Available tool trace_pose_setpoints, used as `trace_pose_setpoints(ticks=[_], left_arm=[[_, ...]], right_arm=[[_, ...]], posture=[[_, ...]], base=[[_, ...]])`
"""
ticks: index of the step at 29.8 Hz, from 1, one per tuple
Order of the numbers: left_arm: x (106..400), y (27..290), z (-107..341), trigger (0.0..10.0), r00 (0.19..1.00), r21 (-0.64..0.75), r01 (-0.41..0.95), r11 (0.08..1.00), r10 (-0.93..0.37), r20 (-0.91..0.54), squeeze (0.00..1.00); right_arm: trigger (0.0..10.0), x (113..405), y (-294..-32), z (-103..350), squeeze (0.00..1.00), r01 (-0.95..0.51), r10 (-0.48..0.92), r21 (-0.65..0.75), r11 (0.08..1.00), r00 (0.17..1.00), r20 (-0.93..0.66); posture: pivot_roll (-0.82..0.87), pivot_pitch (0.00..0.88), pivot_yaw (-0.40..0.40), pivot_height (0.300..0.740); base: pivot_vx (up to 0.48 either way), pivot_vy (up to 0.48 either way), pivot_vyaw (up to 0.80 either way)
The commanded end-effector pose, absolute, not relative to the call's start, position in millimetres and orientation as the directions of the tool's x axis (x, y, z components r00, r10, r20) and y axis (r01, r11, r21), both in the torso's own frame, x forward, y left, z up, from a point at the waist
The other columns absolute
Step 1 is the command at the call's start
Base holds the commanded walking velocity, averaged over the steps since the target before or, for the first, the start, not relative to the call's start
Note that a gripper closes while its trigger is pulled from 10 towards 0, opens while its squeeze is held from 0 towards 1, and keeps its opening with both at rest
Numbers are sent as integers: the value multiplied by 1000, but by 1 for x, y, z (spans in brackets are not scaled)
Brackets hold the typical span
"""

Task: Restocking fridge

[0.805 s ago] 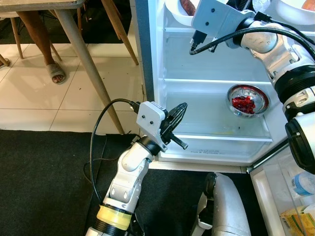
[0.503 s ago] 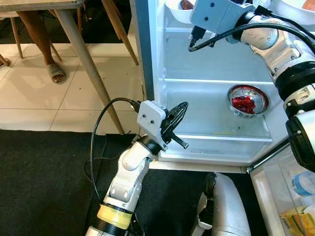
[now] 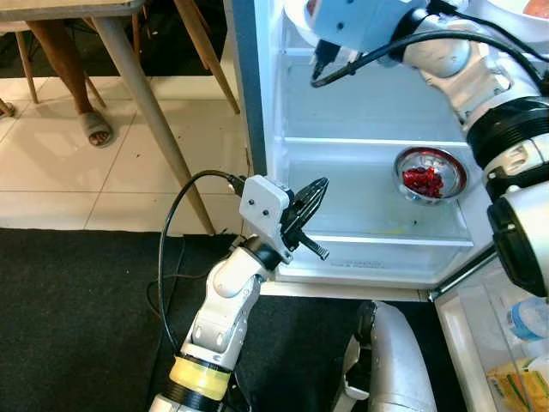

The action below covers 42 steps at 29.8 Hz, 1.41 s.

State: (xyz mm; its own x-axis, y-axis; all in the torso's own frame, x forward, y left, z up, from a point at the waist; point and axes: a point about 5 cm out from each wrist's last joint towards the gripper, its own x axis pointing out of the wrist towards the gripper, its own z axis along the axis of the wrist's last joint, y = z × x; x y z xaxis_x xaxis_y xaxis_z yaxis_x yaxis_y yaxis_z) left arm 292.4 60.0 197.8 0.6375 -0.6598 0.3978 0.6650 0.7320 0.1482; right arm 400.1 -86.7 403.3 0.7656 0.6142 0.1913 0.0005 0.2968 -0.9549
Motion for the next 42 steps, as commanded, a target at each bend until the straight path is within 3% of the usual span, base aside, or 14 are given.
trace_pose_setpoints(ticks=[1,12,13,16,17,25,26,27,28,37,42], left_arm=[[291,59,197,10000,635,140,671,728,-662,397,0],[290,59,197,10000,638,137,669,730,-659,398,0],[290,59,197,10000,638,137,669,730,-659,397,0],[290,59,197,10000,638,137,669,730,-660,397,0],[291,59,197,10000,638,137,670,730,-660,397,0],[291,57,197,10000,633,138,673,727,-662,401,0],[292,57,197,10000,631,139,674,725,-664,401,0],[292,57,197,10000,631,139,674,725,-664,401,0],[292,57,197,10000,631,140,675,725,-665,401,0],[292,57,198,10000,626,144,678,721,-669,401,0],[293,57,198,10000,624,147,679,720,-670,402,0]], right_arm=[[10000,398,-82,408,0,15,623,-962,274,759,189],[10000,402,-79,406,35,60,578,-958,279,786,218],[10000,402,-81,408,431,75,569,-956,284,789,230],[10000,401,-83,412,431,99,556,-952,290,792,252],[10000,401,-85,414,1000,105,553,-950,293,792,258],[10000,399,-89,424,1000,180,529,-931,318,781,332],[10000,399,-89,425,239,193,521,-923,331,778,350],[10000,399,-89,425,239,193,521,-923,331,778,350],[10000,398,-90,426,0,199,518,-920,338,777,358],[10000,398,-100,430,0,240,472,-879,411,769,431],[10000,397,-107,423,0,61,535,-835,547,742,404]], posture=[[-68,306,-8,517],[-64,310,-12,517],[-64,310,-12,517],[-66,309,-12,517],[-66,307,-13,517],[-69,296,-10,517],[-70,293,-7,517],[-70,293,-7,517],[-70,293,-7,517],[-65,283,-5,517],[-62,275,2,517]], base=[[0,0,0],[0,0,0],[0,0,0],[0,0,0],[0,0,0],[0,0,0],[0,0,0],[0,0,0],[0,0,0],[0,0,0],[0,0,0]])
